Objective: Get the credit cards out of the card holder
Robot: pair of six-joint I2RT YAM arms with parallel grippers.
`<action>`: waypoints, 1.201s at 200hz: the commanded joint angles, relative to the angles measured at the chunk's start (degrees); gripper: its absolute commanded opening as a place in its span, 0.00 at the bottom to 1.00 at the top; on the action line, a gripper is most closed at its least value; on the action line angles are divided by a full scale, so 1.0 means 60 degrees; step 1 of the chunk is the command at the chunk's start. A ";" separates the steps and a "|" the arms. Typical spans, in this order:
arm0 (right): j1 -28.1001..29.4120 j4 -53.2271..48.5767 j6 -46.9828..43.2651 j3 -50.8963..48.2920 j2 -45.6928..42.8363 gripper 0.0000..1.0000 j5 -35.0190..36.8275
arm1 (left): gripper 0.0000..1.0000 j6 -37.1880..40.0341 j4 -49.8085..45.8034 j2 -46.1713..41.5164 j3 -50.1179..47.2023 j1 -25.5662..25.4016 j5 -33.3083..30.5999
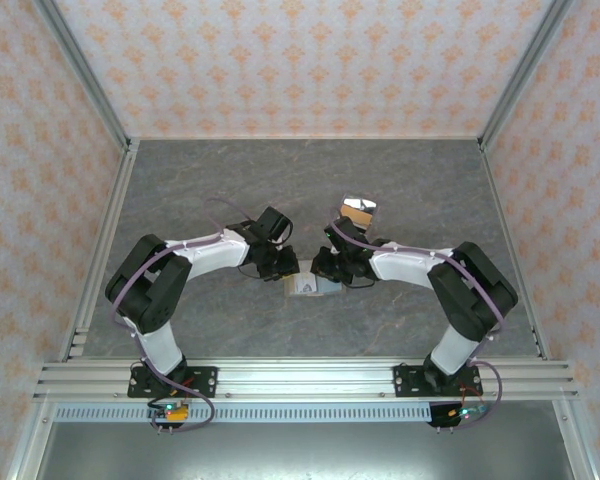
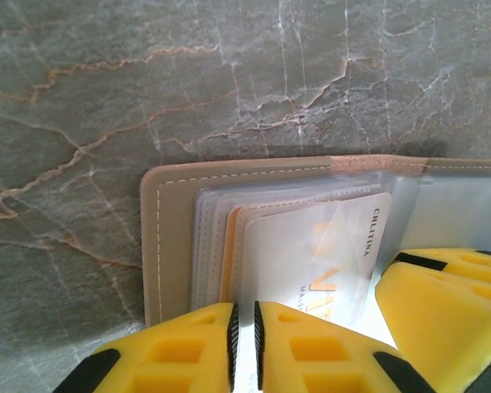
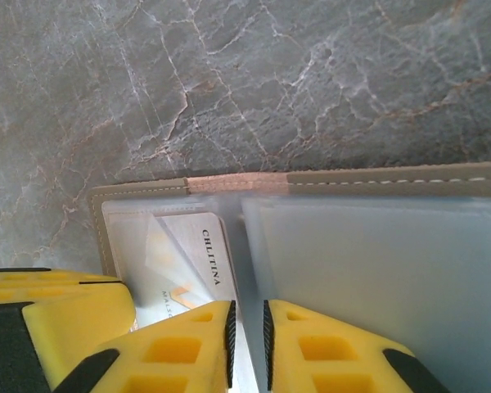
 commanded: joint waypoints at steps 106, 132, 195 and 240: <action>-0.0446 0.1731 -0.0051 -0.0939 0.0092 0.18 -0.1314 | 0.13 -0.0313 -0.0319 0.0513 -0.0057 -0.0054 -0.0475; -0.0490 0.2426 0.0072 -0.1248 -0.0035 0.18 -0.1536 | 0.13 -0.0335 -0.0321 0.0509 -0.0086 -0.0060 -0.0533; -0.0592 0.3012 0.0110 -0.1777 -0.0880 0.23 -0.1295 | 0.13 -0.0321 -0.0319 0.0524 -0.0090 -0.0053 -0.0555; -0.0586 0.2895 -0.0042 -0.1600 -0.0712 0.24 -0.1563 | 0.13 -0.0320 -0.0254 0.0584 -0.0086 -0.0053 -0.0508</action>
